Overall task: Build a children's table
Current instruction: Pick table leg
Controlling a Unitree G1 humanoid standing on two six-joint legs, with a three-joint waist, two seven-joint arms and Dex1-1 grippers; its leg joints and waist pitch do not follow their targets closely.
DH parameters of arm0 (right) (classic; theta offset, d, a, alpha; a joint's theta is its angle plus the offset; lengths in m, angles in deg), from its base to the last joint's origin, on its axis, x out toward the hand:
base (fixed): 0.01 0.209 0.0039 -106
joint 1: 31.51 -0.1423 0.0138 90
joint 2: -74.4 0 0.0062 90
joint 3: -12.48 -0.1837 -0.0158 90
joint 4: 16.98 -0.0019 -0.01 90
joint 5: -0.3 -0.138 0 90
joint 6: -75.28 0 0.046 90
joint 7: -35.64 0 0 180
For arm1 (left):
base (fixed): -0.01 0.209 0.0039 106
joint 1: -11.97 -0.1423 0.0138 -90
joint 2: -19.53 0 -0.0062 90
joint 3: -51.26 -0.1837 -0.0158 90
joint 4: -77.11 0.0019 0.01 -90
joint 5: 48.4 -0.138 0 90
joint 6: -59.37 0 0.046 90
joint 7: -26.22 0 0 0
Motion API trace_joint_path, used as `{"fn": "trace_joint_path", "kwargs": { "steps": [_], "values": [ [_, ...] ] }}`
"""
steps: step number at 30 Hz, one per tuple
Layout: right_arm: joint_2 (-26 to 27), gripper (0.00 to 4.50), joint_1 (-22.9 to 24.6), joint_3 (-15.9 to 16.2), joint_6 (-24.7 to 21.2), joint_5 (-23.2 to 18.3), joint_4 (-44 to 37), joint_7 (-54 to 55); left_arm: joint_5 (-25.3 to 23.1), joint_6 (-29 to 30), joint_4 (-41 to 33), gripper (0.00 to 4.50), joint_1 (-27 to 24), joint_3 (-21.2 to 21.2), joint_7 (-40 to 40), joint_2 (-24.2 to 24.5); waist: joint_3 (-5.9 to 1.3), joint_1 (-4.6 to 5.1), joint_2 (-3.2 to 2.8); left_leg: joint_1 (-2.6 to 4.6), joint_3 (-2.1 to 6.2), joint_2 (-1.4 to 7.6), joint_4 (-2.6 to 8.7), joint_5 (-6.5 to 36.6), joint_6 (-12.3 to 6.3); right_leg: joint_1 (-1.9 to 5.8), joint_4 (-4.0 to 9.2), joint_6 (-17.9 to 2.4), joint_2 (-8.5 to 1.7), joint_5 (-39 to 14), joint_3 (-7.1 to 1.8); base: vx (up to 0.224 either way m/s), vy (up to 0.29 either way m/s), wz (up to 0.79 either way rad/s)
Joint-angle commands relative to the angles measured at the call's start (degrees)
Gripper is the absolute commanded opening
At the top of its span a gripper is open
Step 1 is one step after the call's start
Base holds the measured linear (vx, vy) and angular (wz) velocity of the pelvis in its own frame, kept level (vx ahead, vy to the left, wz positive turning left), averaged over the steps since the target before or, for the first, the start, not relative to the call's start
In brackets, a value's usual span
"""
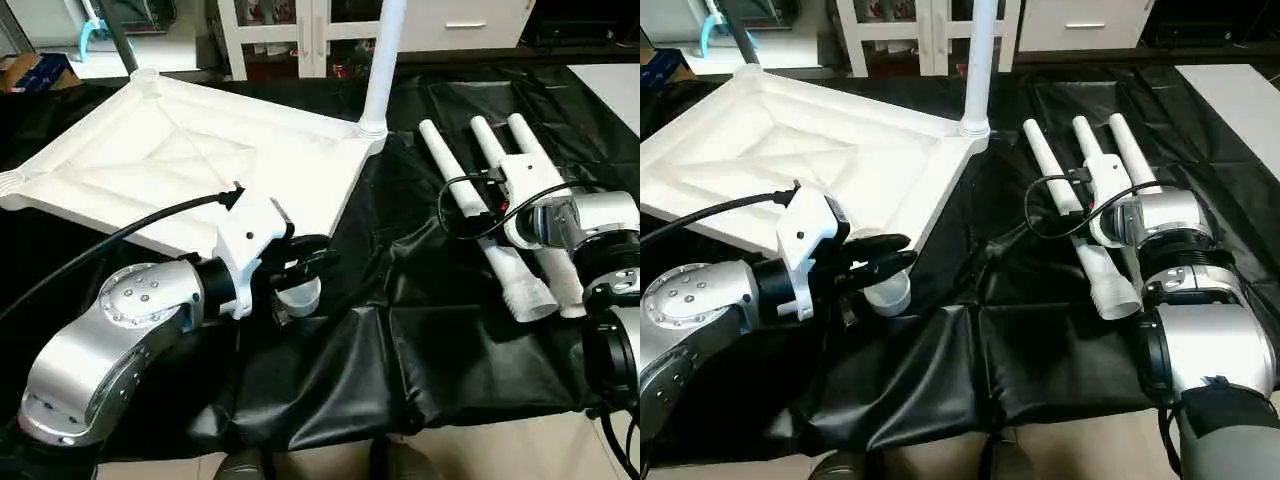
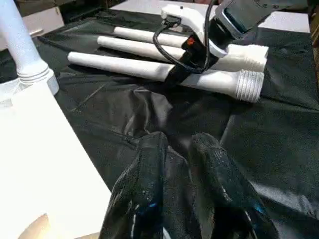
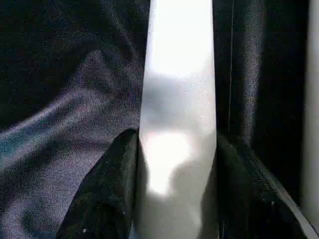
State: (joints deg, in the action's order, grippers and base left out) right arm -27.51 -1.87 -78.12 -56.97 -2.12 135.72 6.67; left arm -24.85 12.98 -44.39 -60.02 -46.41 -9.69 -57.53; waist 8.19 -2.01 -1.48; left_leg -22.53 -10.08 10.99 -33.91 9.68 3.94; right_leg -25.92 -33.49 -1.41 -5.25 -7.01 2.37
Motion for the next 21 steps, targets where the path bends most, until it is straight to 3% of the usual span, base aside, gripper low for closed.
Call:
{"fn": "trace_joint_path", "kwargs": {
  "steps": [1,5,10,15,16,21],
  "values": [
    [-1.10,1.76,-1.48,-0.47,0.51,0.23,-0.06,0.36,-0.48,-0.62,0.19,1.00,0.29,-0.35,0.08,0.71,-4.94,-0.14,0.38,0.87,-0.55,0.68,3.19,10.41,-3.16,3.97,2.48,-14.73,-1.06,-13.56,-1.04,0.000,0.000,0.00],
    [-1.24,1.74,-1.92,-1.34,0.53,-0.27,-0.29,0.57,-0.39,-0.68,0.25,1.00,0.46,0.47,0.14,0.72,-4.95,-0.13,0.38,0.82,-0.50,0.64,3.17,11.45,-2.54,3.97,2.55,-14.19,-1.09,-15.04,-1.03,0.000,0.000,0.00],
    [-1.14,1.74,-3.37,-5.33,-1.62,-3.97,-4.01,0.56,0.00,-1.02,2.11,1.00,2.25,3.37,2.44,-1.07,-4.58,0.00,0.65,0.77,-0.49,0.48,3.13,13.90,-2.04,3.73,2.80,-12.80,-1.01,-18.29,-1.10,0.000,0.000,0.00],
    [-1.54,1.74,-3.31,-8.58,-8.46,-7.98,-12.76,-0.70,-0.28,-1.59,4.65,1.00,4.60,5.76,6.11,-3.93,-4.73,-0.08,0.60,0.98,-0.33,0.39,3.10,14.16,-1.64,3.48,2.99,-10.81,-0.88,-19.35,-1.05,0.000,0.000,0.00],
    [-1.87,1.74,-2.79,-8.88,-10.41,-8.62,-15.60,-1.23,0.09,-1.31,4.74,1.00,4.90,6.01,6.33,-4.31,-4.55,-0.15,0.28,0.83,-0.26,0.28,3.21,13.76,-1.59,3.60,2.98,-10.70,-0.74,-19.06,-1.01,0.000,0.000,0.00],
    [-2.96,1.74,-1.58,-10.40,-18.45,-11.59,-26.51,-2.91,1.88,-0.29,5.59,1.00,6.45,7.12,6.63,-5.93,-4.76,-0.46,0.11,0.74,-0.21,0.38,3.16,11.17,-2.06,3.68,2.55,-12.09,-0.71,-14.49,-1.05,0.000,0.000,0.00]
  ]
}}
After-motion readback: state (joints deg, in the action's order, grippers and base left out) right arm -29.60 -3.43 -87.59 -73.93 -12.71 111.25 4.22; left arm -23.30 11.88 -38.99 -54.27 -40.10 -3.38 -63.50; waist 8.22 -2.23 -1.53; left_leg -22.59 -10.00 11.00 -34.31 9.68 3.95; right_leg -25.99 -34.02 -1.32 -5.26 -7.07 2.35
